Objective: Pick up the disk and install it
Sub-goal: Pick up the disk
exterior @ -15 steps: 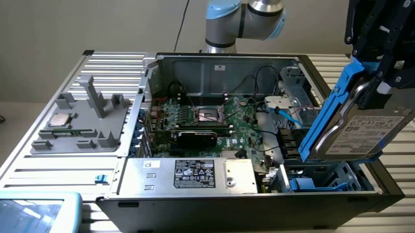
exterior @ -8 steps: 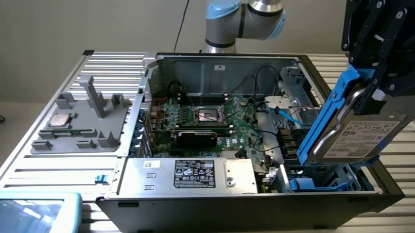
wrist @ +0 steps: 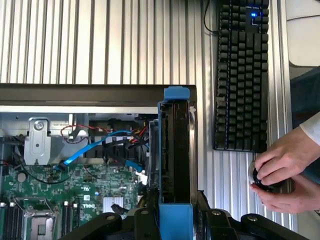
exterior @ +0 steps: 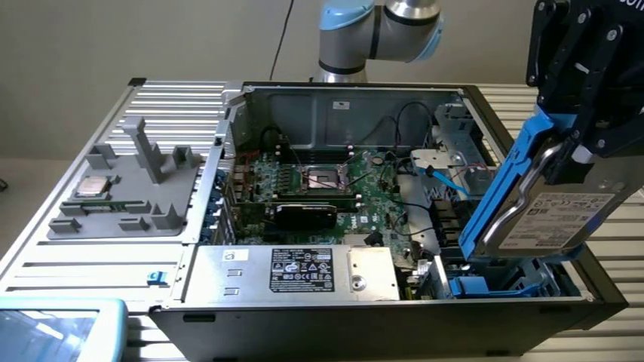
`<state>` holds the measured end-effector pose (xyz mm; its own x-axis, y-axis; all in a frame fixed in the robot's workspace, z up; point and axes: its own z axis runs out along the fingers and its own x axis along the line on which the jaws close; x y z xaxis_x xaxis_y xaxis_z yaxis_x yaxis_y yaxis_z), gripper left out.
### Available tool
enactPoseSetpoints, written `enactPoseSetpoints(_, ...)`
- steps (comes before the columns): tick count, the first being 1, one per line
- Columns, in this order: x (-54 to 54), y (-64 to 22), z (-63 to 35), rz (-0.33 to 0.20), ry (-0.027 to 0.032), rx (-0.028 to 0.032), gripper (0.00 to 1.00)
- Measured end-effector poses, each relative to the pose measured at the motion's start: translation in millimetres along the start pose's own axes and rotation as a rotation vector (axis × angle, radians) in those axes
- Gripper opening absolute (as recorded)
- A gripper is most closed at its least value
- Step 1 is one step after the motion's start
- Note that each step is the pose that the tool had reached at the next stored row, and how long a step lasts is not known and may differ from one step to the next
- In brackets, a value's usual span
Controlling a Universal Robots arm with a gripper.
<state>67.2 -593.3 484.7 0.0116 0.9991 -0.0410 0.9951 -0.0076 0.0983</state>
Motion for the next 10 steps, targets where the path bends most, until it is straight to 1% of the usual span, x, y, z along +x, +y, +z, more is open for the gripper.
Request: enactPoseSetpoints(10,0.8,-1.8,18.1,0.000,-0.0001,0.0000,0.37)
